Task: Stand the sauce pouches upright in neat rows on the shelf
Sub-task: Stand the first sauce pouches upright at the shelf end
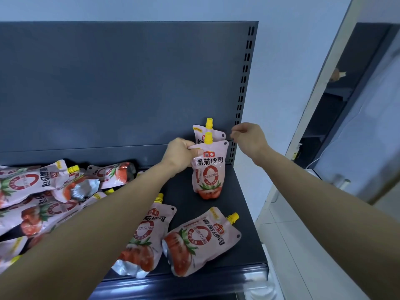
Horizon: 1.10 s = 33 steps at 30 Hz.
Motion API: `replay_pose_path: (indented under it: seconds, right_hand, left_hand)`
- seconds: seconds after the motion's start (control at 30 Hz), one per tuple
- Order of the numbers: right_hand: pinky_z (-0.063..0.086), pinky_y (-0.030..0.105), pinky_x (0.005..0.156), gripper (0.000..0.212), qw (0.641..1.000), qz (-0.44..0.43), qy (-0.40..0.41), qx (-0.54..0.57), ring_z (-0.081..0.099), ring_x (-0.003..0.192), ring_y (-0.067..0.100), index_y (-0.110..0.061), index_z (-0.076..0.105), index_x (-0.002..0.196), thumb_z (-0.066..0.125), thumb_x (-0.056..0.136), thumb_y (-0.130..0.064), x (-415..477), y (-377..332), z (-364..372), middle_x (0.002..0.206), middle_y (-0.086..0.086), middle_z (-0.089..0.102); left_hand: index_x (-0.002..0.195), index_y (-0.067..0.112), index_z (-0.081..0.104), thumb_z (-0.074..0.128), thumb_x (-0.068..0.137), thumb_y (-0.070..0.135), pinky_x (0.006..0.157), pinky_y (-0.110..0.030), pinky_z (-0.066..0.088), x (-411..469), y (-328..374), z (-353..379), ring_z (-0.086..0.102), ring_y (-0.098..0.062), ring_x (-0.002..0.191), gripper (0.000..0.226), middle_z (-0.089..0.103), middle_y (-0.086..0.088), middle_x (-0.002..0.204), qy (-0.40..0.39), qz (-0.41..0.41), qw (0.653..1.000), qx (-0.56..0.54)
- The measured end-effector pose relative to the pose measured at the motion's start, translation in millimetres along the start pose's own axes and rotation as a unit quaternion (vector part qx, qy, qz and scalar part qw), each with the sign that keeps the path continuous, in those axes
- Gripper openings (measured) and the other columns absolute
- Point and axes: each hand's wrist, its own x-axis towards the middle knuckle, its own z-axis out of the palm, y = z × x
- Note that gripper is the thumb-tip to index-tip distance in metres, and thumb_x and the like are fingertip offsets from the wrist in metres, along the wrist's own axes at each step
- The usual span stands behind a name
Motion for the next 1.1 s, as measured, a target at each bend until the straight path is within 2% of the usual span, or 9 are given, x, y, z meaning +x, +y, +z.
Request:
replay_pose_path:
  seconds: [0.27, 0.33, 0.43, 0.53, 0.63, 0.77, 0.9, 1.03, 1.1]
  right_hand:
    - [0.046, 0.029, 0.094, 0.026, 0.996, -0.054, -0.006, -0.064, 0.06, 0.11, 0.025, -0.003, 0.065, 0.113, 0.049, 0.092, -0.006, -18, -5, -11, 0.117, 0.011, 0.066]
    - [0.048, 0.032, 0.093, 0.024, 0.994, -0.072, -0.011, -0.086, 0.061, 0.106, 0.026, -0.002, 0.067, 0.107, 0.048, 0.091, -0.004, -24, -6, -12, 0.113, 0.012, 0.068]
    - [0.05, 0.034, 0.086, 0.021, 0.989, -0.086, -0.019, -0.122, 0.063, 0.096, 0.027, 0.002, 0.069, 0.095, 0.049, 0.089, -0.004, -32, -3, -13, 0.102, 0.015, 0.07]
    - [0.05, 0.032, 0.074, 0.023, 0.977, -0.065, -0.095, -0.179, 0.059, 0.079, 0.023, 0.007, 0.069, 0.091, 0.057, 0.088, -0.011, -41, 3, -13, 0.096, 0.019, 0.069]
    - [0.049, 0.028, 0.063, 0.025, 0.938, -0.023, -0.225, -0.263, 0.06, 0.069, 0.019, 0.002, 0.07, 0.088, 0.067, 0.084, -0.022, -50, 12, -6, 0.082, 0.013, 0.068]
    - [0.04, 0.021, 0.05, 0.031, 0.833, 0.006, -0.372, -0.41, 0.055, 0.059, 0.014, -0.015, 0.057, 0.067, 0.071, 0.079, -0.041, -58, 31, 16, 0.068, 0.0, 0.059]
    - [0.042, 0.023, 0.052, 0.035, 0.758, 0.019, -0.426, -0.493, 0.056, 0.067, 0.013, -0.015, 0.056, 0.086, 0.069, 0.078, -0.046, -70, 44, 33, 0.078, -0.001, 0.056]
    - [0.053, 0.029, 0.071, 0.062, 0.746, 0.04, -0.442, -0.496, 0.06, 0.1, 0.023, -0.012, 0.053, 0.126, 0.074, 0.075, -0.04, -79, 43, 36, 0.118, 0.007, 0.059]
    - [0.054, 0.034, 0.085, 0.072, 0.747, 0.062, -0.44, -0.495, 0.058, 0.112, 0.027, -0.013, 0.047, 0.136, 0.076, 0.075, -0.038, -82, 38, 37, 0.132, 0.009, 0.054]
  left_hand:
    - [0.069, 0.014, 0.069, 0.063, 0.086, 0.012, 0.081, -0.047, 0.057, -5, 4, 6, 0.07, -0.029, 0.084, 0.018, 0.073, -0.016, 0.088, 0.019, -0.002, 1.0, 0.01]
    - [0.074, 0.013, 0.068, 0.063, 0.085, 0.011, 0.086, -0.046, 0.055, -8, 5, 5, 0.068, -0.029, 0.09, 0.013, 0.072, -0.015, 0.093, 0.004, 0.006, 0.999, 0.034]
    - [0.089, 0.01, 0.068, 0.065, 0.083, 0.012, 0.081, -0.032, 0.05, -17, 8, 1, 0.063, -0.019, 0.087, 0.007, 0.07, -0.009, 0.094, 0.024, 0.033, 0.996, 0.084]
    - [0.093, 0.011, 0.064, 0.068, 0.081, 0.016, 0.081, -0.027, 0.046, -33, 12, -4, 0.061, -0.016, 0.087, 0.013, 0.067, -0.004, 0.093, 0.072, 0.055, 0.991, 0.102]
    - [0.097, 0.013, 0.062, 0.069, 0.08, 0.019, 0.083, -0.027, 0.046, -52, 11, -8, 0.06, -0.016, 0.092, 0.019, 0.065, -0.003, 0.099, 0.085, 0.067, 0.985, 0.136]
    - [0.112, 0.011, 0.058, 0.07, 0.08, 0.02, 0.084, -0.026, 0.042, -76, -1, -12, 0.055, -0.014, 0.098, 0.035, 0.058, -0.001, 0.107, 0.115, 0.069, 0.972, 0.191]
    - [0.112, 0.013, 0.059, 0.071, 0.079, 0.021, 0.075, -0.023, 0.039, -94, -21, -19, 0.054, -0.013, 0.089, 0.036, 0.059, 0.002, 0.103, 0.087, 0.019, 0.977, 0.196]
    - [0.11, 0.013, 0.061, 0.072, 0.077, 0.019, 0.054, -0.019, 0.04, -105, -40, -26, 0.053, -0.012, 0.081, 0.036, 0.058, 0.001, 0.1, 0.075, -0.009, 0.975, 0.209]
    - [0.109, 0.013, 0.061, 0.073, 0.077, 0.019, 0.054, -0.018, 0.04, -107, -48, -32, 0.053, -0.012, 0.08, 0.035, 0.057, 0.002, 0.098, 0.065, -0.01, 0.973, 0.221]
